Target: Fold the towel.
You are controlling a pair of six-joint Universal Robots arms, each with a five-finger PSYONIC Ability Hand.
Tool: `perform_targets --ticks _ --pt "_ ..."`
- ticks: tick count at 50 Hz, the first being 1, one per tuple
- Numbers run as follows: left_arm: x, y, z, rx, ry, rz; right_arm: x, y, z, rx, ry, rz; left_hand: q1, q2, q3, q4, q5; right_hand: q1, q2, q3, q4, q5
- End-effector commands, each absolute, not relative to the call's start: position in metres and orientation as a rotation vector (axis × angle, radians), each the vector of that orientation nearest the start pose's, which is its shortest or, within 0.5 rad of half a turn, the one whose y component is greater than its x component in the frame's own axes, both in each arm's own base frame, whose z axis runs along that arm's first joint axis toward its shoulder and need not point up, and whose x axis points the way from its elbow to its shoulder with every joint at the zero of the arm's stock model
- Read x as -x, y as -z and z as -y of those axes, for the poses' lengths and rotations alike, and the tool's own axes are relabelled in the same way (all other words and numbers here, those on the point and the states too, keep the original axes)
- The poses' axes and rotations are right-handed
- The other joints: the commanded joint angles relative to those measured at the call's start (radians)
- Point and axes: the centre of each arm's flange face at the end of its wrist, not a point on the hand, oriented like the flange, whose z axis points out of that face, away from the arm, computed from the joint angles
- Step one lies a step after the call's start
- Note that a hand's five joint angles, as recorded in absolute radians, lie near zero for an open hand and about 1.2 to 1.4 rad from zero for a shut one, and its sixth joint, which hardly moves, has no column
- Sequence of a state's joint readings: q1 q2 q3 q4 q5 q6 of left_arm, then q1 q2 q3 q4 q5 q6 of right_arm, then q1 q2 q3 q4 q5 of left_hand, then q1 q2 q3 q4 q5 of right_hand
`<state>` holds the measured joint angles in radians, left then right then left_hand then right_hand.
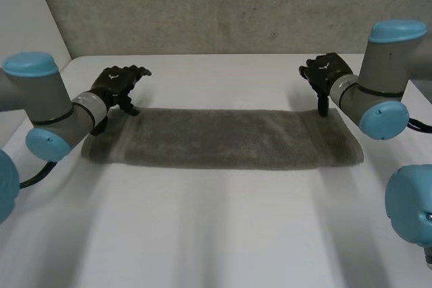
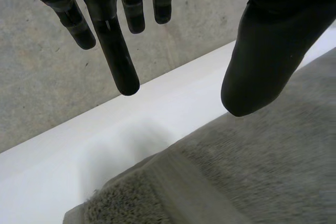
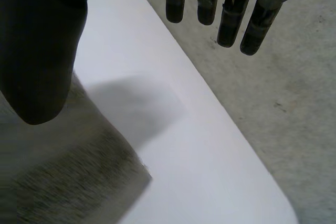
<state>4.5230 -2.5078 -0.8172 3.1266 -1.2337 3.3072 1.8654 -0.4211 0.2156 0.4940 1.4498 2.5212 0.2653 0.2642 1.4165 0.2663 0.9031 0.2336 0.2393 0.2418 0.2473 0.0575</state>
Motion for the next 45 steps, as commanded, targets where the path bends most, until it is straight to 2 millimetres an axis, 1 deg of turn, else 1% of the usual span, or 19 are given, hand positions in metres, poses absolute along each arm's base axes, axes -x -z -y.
perform_targets --ticks 1,2,3,5,7,10,12,13,15,20,26,35,36,37,38,39,40,42,45 --pt "0.240 -0.189 0.403 -0.831 2.137 -2.545 -0.272 -0.247 0.381 1.090 1.742 -2.242 -0.087 -0.086 -1.238 -0.088 -0.899 -0.059 -0.065 -0.067 -0.073 -0.058" --pt "0.238 -0.197 0.395 -0.835 2.165 -2.521 -0.272 -0.248 0.381 1.090 1.743 -2.242 -0.087 -0.086 -1.238 -0.088 -0.899 -0.059 -0.065 -0.067 -0.073 -0.058" --pt "0.237 -0.204 0.387 -0.843 2.196 -2.491 -0.266 -0.259 0.371 1.081 1.759 -2.227 -0.084 -0.083 -1.235 -0.085 -0.896 -0.059 -0.065 -0.067 -0.073 -0.058" --pt "0.235 -0.208 0.379 -0.847 2.214 -2.475 -0.259 -0.254 0.367 1.075 1.763 -2.241 -0.084 -0.083 -1.235 -0.085 -0.896 -0.059 -0.065 -0.067 -0.073 -0.058" --pt "0.233 -0.210 0.370 -0.851 2.232 -2.458 -0.250 -0.236 0.362 1.079 1.755 -2.278 -0.084 -0.083 -1.235 -0.085 -0.896 -0.059 -0.065 -0.067 -0.073 -0.058" --pt "0.227 -0.218 0.354 -0.844 2.262 -2.425 -0.245 -0.230 0.358 1.083 1.751 -2.297 -0.084 -0.083 -1.235 -0.085 -0.896 -0.059 -0.065 -0.067 -0.073 -0.058" --pt "0.224 -0.221 0.346 -0.836 2.277 -2.408 -0.238 -0.212 0.345 1.106 1.693 -2.351 -0.084 -0.083 -1.235 -0.085 -0.896 -0.059 -0.065 -0.067 -0.073 -0.058" --pt "0.222 -0.222 0.339 -0.834 2.287 -2.396 -0.238 -0.212 0.345 1.106 1.693 -2.352 -0.084 -0.083 -1.235 -0.085 -0.896 -0.059 -0.065 -0.067 -0.073 -0.058" --pt "0.221 -0.223 0.332 -0.834 2.296 -2.387 -0.232 -0.189 0.336 1.155 1.620 -2.401 -0.084 -0.083 -1.235 -0.085 -0.896 -0.059 -0.065 -0.067 -0.073 -0.058" --pt "0.219 -0.222 0.314 -0.838 2.316 -2.365 -0.224 -0.164 0.335 1.215 1.639 -2.414 -0.084 -0.083 -1.235 -0.085 -0.896 -0.059 -0.065 -0.067 -0.073 -0.058" --pt "0.217 -0.220 0.300 -0.850 2.339 -2.345 -0.216 -0.151 0.339 1.234 1.708 -2.406 -0.084 -0.083 -1.235 -0.085 -0.896 -0.017 -0.022 -0.025 -0.030 -0.015" --pt "0.216 -0.213 0.294 -0.852 2.324 -2.363 -0.211 -0.121 0.349 1.298 1.690 -2.431 -0.084 -0.083 -1.235 -0.085 -0.896 0.365 0.359 0.357 0.351 0.367" --pt "0.216 -0.213 0.294 -0.852 2.324 -2.364 -0.208 -0.118 0.352 1.307 1.691 -2.446 -0.084 -0.083 -1.235 -0.085 -0.896 0.592 0.586 0.584 0.578 0.593" --pt "0.216 -0.212 0.293 -0.852 2.322 -2.366 -0.208 -0.118 0.352 1.307 1.691 -2.446 -0.084 -0.083 -1.235 -0.085 -0.896 0.594 0.588 0.586 0.580 0.596" --pt "0.216 -0.211 0.292 -0.852 2.317 -2.371 -0.203 -0.119 0.357 1.294 1.706 -2.471 -0.084 -0.083 -1.235 -0.085 -0.896 1.013 1.007 1.004 0.999 1.014" --pt "0.216 -0.211 0.292 -0.852 2.317 -2.372 -0.194 -0.123 0.363 1.261 1.740 -2.510 -0.084 -0.083 -1.235 -0.085 -0.896 1.161 1.156 1.153 1.148 1.163" --pt "0.216 -0.210 0.292 -0.852 2.315 -2.373 -0.194 -0.123 0.363 1.260 1.741 -2.510 -0.084 -0.083 -1.235 -0.085 -0.896 1.163 1.157 1.154 1.149 1.164" --pt "0.216 -0.210 0.292 -0.852 2.314 -2.375 -0.173 -0.138 0.375 1.193 1.842 -2.596 -0.084 -0.083 -1.235 -0.085 -0.896 1.163 1.157 1.154 1.149 1.164" --pt "0.215 -0.212 0.289 -0.851 2.321 -2.369 -0.164 -0.152 0.380 1.165 1.917 -2.613 -0.084 -0.083 -1.235 -0.085 -0.896 1.163 1.157 1.154 1.149 1.164"
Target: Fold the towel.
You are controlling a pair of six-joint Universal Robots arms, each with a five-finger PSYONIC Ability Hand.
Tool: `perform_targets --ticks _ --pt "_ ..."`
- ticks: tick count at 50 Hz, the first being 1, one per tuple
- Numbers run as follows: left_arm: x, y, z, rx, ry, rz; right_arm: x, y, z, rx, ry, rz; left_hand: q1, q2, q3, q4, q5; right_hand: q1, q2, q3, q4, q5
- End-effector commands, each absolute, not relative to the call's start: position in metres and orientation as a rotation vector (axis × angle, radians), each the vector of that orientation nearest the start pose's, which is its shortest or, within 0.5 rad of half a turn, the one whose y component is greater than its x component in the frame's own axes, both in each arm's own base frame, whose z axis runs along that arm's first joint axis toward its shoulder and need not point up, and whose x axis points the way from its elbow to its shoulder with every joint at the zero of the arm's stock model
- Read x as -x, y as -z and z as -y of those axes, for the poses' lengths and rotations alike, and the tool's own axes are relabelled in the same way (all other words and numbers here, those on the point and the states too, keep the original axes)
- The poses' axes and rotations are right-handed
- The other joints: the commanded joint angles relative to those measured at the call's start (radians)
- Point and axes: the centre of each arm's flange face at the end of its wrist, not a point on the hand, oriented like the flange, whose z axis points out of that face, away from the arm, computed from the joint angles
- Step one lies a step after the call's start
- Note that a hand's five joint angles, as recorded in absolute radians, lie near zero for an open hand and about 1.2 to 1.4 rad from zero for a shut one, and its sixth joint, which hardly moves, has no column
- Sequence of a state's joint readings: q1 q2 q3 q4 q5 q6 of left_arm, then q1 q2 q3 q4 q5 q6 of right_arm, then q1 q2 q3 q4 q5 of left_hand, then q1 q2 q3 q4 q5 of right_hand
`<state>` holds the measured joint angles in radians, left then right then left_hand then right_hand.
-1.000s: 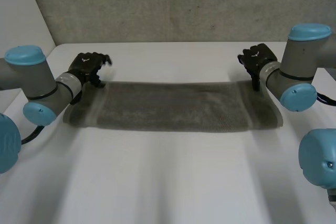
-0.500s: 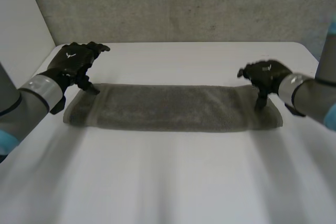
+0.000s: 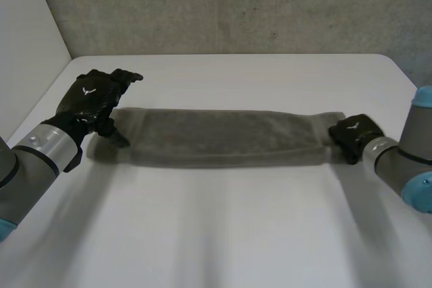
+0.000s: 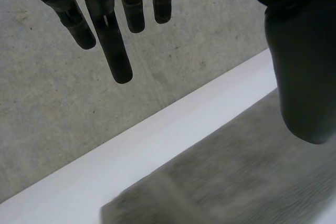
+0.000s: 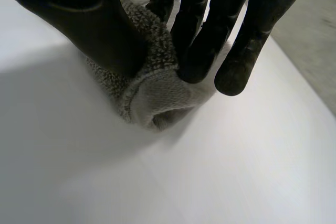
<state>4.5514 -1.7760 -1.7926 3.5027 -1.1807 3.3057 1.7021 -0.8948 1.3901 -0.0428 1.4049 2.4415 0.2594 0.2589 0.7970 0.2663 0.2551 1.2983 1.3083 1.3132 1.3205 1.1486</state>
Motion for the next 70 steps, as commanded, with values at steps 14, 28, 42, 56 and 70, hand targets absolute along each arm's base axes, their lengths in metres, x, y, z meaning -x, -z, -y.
perform_targets --ticks 14,28,42,56,70 --pt "0.203 -0.223 0.291 -0.769 2.354 -2.354 -0.199 -0.221 0.393 1.471 2.318 -2.447 -0.078 -0.078 -0.616 -0.085 -0.248 0.098 0.088 0.083 0.076 0.073" --pt "0.200 -0.223 0.300 -0.739 2.385 -2.326 -0.440 -0.180 0.218 1.674 2.004 -1.529 -0.078 -0.078 -0.616 -0.085 -0.248 0.098 0.088 0.083 0.076 0.073" --pt "0.202 -0.220 0.307 -0.743 2.383 -2.331 -0.435 -0.185 0.217 1.680 1.929 -1.528 -0.078 -0.078 -0.616 -0.085 -0.248 -1.124 -1.134 -1.139 -1.146 -1.149" --pt "0.207 -0.208 0.304 -0.763 2.348 -2.383 -0.316 -0.149 0.250 1.549 1.583 -2.118 -0.078 -0.078 -0.616 -0.085 -0.248 -1.000 -1.010 -1.015 -1.022 -1.025" --pt "0.215 -0.208 0.298 -0.797 2.355 -2.390 -0.296 -0.152 0.282 1.608 1.816 -2.207 -0.078 -0.078 -0.616 -0.085 -0.248 0.098 0.088 0.083 0.076 0.073"
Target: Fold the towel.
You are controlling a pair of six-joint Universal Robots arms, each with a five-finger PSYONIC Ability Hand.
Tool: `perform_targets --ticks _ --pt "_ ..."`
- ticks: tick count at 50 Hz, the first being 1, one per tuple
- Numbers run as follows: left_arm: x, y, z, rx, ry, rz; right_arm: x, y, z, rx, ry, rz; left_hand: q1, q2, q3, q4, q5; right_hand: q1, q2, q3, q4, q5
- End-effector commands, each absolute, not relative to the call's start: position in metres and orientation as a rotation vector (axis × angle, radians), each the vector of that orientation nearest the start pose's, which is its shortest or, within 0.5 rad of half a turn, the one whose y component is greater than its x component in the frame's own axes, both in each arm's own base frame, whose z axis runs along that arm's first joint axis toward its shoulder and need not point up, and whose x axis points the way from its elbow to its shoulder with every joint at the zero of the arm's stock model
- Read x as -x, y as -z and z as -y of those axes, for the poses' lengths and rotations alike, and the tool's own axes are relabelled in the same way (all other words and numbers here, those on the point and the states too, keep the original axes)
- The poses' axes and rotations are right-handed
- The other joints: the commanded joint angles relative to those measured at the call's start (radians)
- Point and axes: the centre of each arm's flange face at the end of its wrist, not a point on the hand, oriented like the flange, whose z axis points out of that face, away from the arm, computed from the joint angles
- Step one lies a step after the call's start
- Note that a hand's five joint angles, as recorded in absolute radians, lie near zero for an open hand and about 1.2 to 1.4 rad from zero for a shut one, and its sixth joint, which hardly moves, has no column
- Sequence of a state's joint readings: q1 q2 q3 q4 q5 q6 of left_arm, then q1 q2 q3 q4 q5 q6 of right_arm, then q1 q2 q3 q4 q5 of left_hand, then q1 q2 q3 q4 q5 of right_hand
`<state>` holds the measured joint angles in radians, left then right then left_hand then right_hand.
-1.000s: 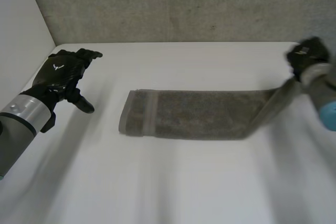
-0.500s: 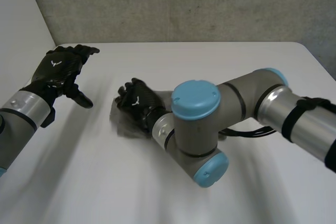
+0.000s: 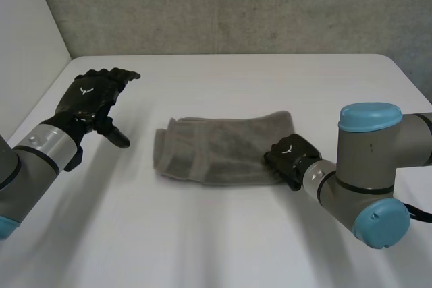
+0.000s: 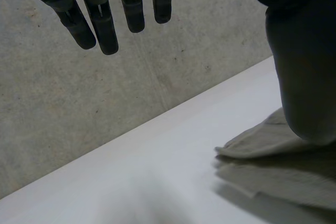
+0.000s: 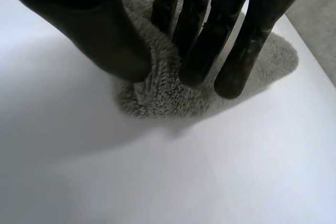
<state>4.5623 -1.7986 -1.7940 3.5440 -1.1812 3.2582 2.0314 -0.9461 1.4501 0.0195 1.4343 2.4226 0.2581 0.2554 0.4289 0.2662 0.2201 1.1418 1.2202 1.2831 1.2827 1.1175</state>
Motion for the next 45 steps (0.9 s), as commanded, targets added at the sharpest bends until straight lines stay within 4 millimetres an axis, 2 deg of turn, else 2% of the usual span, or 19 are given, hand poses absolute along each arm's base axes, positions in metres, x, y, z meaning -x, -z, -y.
perform_targets --ticks 1,3,5,6,8,9,11,14,16,19,23,24,25,27,30,32,37,42,45 --pt "0.216 -0.208 0.297 -0.804 2.356 -2.391 -0.296 -0.152 0.282 1.608 1.817 -2.207 -0.077 -0.074 -0.248 -0.085 -0.213 0.254 0.176 0.113 0.114 0.104" --pt "0.216 -0.208 0.298 -0.802 2.358 -2.389 -0.298 -0.164 0.288 1.619 1.892 -2.189 -0.077 -0.074 -0.248 -0.085 -0.213 0.254 0.176 0.113 0.114 0.104" --pt "0.216 -0.209 0.297 -0.803 2.362 -2.386 -0.320 -0.184 0.285 1.682 2.007 -2.074 -0.077 -0.074 -0.248 -0.085 -0.213 0.254 0.176 0.113 0.114 0.104" --pt "0.216 -0.210 0.298 -0.803 2.367 -2.381 -0.320 -0.184 0.285 1.682 2.007 -2.073 -0.077 -0.074 -0.248 -0.085 -0.213 0.254 0.176 0.113 0.114 0.104" --pt "0.217 -0.213 0.299 -0.803 2.376 -2.370 -0.369 -0.193 0.251 1.805 2.051 -1.793 -0.077 -0.074 -0.248 -0.085 -0.213 0.254 0.176 0.113 0.114 0.104" --pt "0.218 -0.215 0.299 -0.806 2.386 -2.362 -0.370 -0.193 0.251 1.806 2.051 -1.792 -0.077 -0.074 -0.248 -0.085 -0.213 0.254 0.176 0.113 0.114 0.104" --pt "0.219 -0.217 0.299 -0.806 2.394 -2.358 -0.412 -0.184 0.215 1.909 2.012 -1.556 -0.077 -0.074 -0.248 -0.085 -0.213 0.254 0.176 0.113 0.114 0.104" --pt "0.220 -0.221 0.301 -0.798 2.418 -2.346 -0.427 -0.177 0.198 1.949 1.985 -1.461 -0.077 -0.074 -0.248 -0.085 -0.213 0.254 0.176 0.113 0.114 0.104" --pt "0.220 -0.223 0.302 -0.791 2.427 -2.346 -0.445 -0.158 0.174 2.027 1.912 -1.343 -0.077 -0.074 -0.248 -0.085 -0.213 0.254 0.176 0.113 0.114 0.104" --pt "0.220 -0.224 0.303 -0.772 2.439 -2.359 -0.450 -0.146 0.157 2.064 1.843 -1.278 -0.077 -0.074 -0.248 -0.085 -0.213 0.254 0.176 0.113 0.114 0.104" --pt "0.221 -0.225 0.303 -0.762 2.447 -2.372 -0.449 -0.150 0.157 2.048 1.835 -1.264 -0.077 -0.074 -0.248 -0.085 -0.213 0.254 0.176 0.113 0.114 0.104" --pt "0.221 -0.225 0.303 -0.762 2.447 -2.372 -0.447 -0.156 0.158 2.032 1.842 -1.272 -0.077 -0.074 -0.248 -0.085 -0.213 -0.009 -0.087 -0.150 -0.150 -0.159" --pt "0.221 -0.226 0.303 -0.761 2.451 -2.369 -0.447 -0.156 0.158 2.032 1.842 -1.273 -0.077 -0.074 -0.248 -0.085 -0.213 -0.012 -0.090 -0.153 -0.153 -0.162" --pt "0.221 -0.226 0.303 -0.763 2.451 -2.370 -0.440 -0.170 0.155 1.974 1.833 -1.291 -0.077 -0.074 -0.248 -0.085 -0.213 -0.967 -1.046 -1.109 -1.108 -1.118" --pt "0.225 -0.228 0.303 -0.778 2.464 -2.362 -0.433 -0.176 0.160 1.923 1.835 -1.330 -0.077 -0.074 -0.248 -0.085 -0.213 -0.967 -1.046 -1.109 -1.108 -1.118" --pt "0.230 -0.229 0.302 -0.798 2.477 -2.355 -0.418 -0.191 0.181 1.795 1.852 -1.443 -0.077 -0.074 -0.248 -0.085 -0.213 -0.967 -1.046 -1.109 -1.108 -1.118" --pt "0.245 -0.226 0.300 -0.843 2.490 -2.379 -0.396 -0.211 0.208 1.561 1.854 -1.609 -0.077 -0.074 -0.248 -0.085 -0.213 -0.967 -1.046 -1.109 -1.108 -1.118" --pt "0.266 -0.216 0.297 -0.852 2.499 -2.494 -0.374 -0.213 0.237 1.301 1.787 -1.786 -0.077 -0.074 -0.248 -0.085 -0.213 -0.967 -1.046 -1.109 -1.108 -1.118" --pt "0.279 -0.201 0.295 -0.836 2.463 -2.626 -0.366 -0.203 0.250 1.192 1.723 -1.877 -0.074 -0.071 -0.245 -0.082 -0.211 -0.967 -1.046 -1.109 -1.108 -1.118"
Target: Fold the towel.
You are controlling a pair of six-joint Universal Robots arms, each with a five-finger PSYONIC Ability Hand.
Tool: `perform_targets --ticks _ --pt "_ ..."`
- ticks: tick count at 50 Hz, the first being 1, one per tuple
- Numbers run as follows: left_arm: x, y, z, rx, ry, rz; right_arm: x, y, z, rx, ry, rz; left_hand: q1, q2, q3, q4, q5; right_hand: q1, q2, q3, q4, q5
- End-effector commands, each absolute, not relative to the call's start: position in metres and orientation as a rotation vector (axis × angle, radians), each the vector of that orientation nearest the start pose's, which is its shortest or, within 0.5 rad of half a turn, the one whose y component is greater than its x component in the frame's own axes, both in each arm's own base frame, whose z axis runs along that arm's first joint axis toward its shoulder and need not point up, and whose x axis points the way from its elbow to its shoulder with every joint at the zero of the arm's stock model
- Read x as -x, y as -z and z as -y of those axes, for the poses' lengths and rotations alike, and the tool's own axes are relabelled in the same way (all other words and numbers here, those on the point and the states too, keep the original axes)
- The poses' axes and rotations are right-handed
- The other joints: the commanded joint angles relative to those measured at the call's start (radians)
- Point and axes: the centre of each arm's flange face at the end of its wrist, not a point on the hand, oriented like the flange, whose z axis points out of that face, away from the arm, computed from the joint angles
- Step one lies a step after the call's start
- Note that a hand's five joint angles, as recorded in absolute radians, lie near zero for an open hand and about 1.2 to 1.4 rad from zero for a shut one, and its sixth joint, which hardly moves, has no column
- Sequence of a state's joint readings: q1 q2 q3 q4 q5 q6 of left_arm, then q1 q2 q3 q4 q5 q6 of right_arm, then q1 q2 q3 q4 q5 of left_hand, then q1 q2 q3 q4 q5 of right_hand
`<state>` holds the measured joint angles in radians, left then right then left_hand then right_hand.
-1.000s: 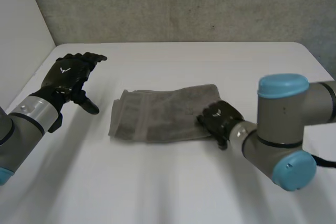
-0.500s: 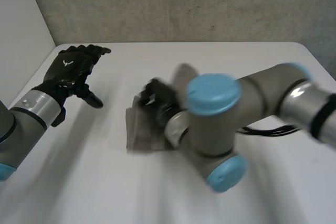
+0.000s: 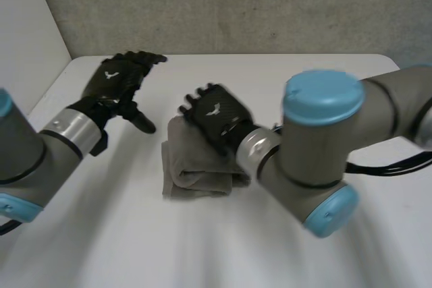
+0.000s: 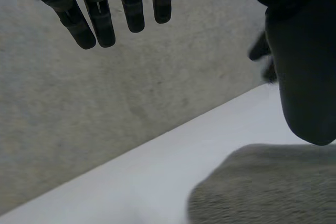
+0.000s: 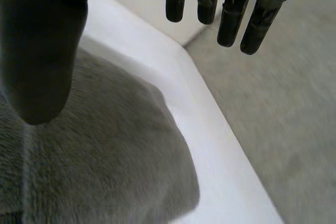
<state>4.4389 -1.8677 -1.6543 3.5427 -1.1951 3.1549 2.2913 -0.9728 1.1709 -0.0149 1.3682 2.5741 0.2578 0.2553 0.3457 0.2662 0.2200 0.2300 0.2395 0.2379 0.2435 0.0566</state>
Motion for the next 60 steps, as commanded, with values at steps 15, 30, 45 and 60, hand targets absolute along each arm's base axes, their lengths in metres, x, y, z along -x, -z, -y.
perform_targets --ticks 15,30,45,60 --pt "0.289 -0.125 0.283 -0.775 1.971 -2.876 -0.360 -0.132 0.267 1.194 1.441 -2.129 -0.068 -0.065 -0.156 -0.076 -0.205 -0.055 -0.065 -0.063 -0.069 -0.057" --pt "0.296 -0.231 0.265 -0.798 2.338 -2.638 -0.335 -0.259 0.263 0.849 1.688 -1.953 -0.077 -0.074 -0.165 -0.085 -0.213 -0.055 -0.065 -0.063 -0.069 -0.057" --pt "0.259 -0.349 0.251 -0.333 2.650 -2.359 -0.281 -0.327 0.279 0.514 1.999 -1.980 -0.077 -0.074 -0.165 -0.085 -0.213 -0.055 -0.065 -0.063 -0.069 -0.057" --pt "0.258 -0.333 0.257 -0.338 2.459 -2.502 -0.273 -0.330 0.285 0.463 2.054 -1.993 -0.077 -0.074 -0.165 -0.085 -0.213 -0.055 -0.065 -0.063 -0.069 -0.057"
